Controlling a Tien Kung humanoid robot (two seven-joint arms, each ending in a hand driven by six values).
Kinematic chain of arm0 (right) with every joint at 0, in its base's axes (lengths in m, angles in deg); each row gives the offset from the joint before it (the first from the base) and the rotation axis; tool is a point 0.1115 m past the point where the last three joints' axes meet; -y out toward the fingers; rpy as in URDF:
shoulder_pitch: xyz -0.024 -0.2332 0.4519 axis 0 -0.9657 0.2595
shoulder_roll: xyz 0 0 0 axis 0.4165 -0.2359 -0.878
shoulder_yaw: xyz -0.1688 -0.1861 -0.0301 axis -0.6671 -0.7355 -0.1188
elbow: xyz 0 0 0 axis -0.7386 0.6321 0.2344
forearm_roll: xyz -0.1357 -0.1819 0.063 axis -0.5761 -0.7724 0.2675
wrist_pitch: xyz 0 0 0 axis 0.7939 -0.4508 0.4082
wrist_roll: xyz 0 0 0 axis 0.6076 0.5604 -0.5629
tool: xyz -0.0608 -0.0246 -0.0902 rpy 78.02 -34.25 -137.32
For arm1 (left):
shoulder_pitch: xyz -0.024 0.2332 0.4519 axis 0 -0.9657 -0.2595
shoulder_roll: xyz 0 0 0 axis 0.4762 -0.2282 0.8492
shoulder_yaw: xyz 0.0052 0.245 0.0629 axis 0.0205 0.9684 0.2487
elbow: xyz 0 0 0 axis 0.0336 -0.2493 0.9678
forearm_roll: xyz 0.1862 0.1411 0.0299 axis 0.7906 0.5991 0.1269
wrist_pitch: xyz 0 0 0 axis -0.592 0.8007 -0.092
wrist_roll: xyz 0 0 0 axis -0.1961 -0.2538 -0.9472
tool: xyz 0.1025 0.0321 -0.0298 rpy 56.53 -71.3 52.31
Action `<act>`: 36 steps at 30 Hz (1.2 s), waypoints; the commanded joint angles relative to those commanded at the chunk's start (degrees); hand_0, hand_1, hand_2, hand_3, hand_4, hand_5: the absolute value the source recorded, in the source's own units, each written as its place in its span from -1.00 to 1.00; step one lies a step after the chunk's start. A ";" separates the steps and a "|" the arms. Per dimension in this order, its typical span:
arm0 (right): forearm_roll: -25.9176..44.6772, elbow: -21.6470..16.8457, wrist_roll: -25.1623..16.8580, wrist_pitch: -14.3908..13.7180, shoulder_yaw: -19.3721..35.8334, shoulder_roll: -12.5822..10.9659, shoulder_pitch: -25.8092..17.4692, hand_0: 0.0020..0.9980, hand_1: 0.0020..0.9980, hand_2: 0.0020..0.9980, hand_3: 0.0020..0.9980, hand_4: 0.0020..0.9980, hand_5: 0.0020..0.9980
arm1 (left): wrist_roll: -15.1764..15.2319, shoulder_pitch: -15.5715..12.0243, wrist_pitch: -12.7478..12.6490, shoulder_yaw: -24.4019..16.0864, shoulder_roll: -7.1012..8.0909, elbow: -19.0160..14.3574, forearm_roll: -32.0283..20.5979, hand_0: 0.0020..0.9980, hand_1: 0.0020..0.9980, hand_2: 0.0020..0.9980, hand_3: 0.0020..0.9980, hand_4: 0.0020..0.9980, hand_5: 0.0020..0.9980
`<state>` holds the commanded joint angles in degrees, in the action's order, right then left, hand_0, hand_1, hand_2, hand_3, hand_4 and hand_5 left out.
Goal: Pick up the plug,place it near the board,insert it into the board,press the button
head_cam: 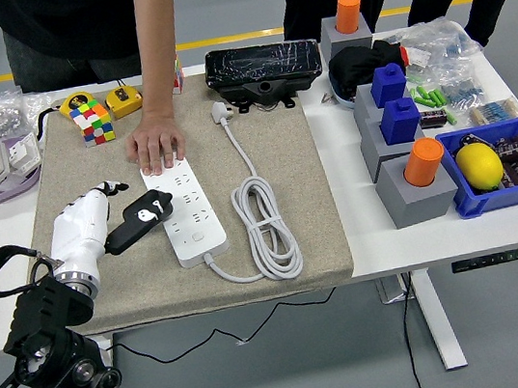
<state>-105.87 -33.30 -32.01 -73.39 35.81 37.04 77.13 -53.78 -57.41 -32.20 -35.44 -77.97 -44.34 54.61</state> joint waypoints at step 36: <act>-0.16 0.00 0.03 0.00 -0.19 -0.16 0.21 0.58 0.43 0.37 0.34 1.00 0.95 | 0.00 4.07 1.71 5.57 0.24 2.77 -3.03 0.91 0.84 0.76 0.68 1.00 1.00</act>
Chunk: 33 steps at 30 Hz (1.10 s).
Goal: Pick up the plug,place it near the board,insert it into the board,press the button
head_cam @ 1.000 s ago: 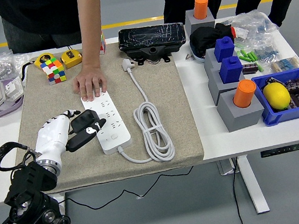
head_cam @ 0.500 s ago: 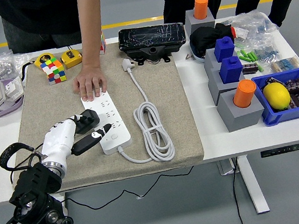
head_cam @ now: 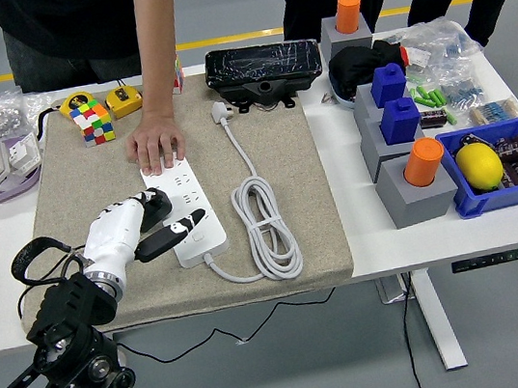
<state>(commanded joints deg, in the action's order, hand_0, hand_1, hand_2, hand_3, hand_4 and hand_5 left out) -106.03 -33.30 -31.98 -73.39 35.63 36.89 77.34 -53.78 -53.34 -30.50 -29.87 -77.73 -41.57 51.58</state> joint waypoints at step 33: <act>0.63 0.00 -0.28 -0.01 -0.30 -0.32 0.65 0.58 0.43 0.37 0.34 1.00 0.96 | 0.00 5.73 0.32 5.96 -0.50 3.96 -1.50 0.93 0.83 0.75 0.68 1.00 1.00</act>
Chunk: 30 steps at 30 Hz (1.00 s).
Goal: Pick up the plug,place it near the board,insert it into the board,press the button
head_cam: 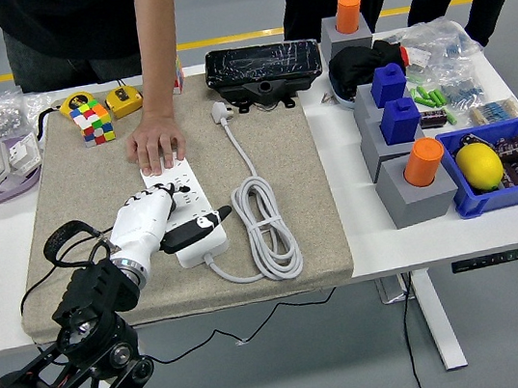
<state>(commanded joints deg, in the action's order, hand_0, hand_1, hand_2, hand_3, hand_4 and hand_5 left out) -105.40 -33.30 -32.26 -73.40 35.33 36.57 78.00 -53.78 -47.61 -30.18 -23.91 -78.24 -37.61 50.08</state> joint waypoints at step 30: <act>-0.13 0.00 0.05 0.04 0.21 0.04 -0.10 0.58 0.43 0.37 0.34 1.00 0.97 | 0.00 0.58 -2.28 -0.60 -0.40 0.26 1.31 0.93 0.82 0.73 0.67 1.00 1.00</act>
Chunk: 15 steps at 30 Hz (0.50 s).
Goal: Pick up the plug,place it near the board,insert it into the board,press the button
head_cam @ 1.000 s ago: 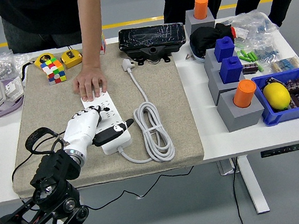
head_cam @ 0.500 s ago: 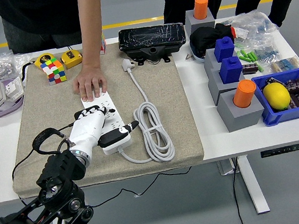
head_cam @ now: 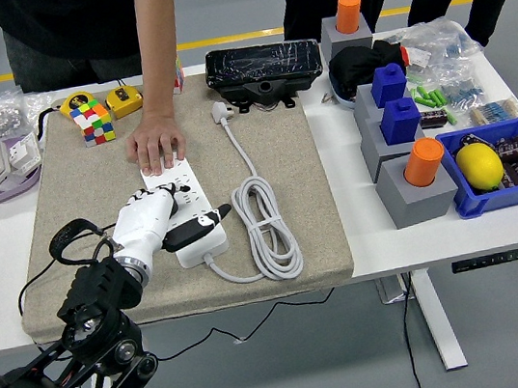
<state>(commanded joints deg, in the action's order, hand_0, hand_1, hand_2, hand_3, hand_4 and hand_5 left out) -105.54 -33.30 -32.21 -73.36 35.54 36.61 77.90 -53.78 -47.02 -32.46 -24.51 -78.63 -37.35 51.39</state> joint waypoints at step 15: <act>0.00 0.00 0.00 -0.10 0.26 0.08 0.05 0.58 0.43 0.37 0.34 1.00 0.97 | 8.93 -3.59 -0.38 -6.26 0.94 -13.47 -2.46 -0.56 -0.83 -0.65 0.30 0.21 -1.00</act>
<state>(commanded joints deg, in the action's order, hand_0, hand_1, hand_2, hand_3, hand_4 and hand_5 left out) -105.54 -33.30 -32.21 -73.46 35.80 36.69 77.95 -44.84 -50.61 -32.84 -30.78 -77.69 -50.82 48.93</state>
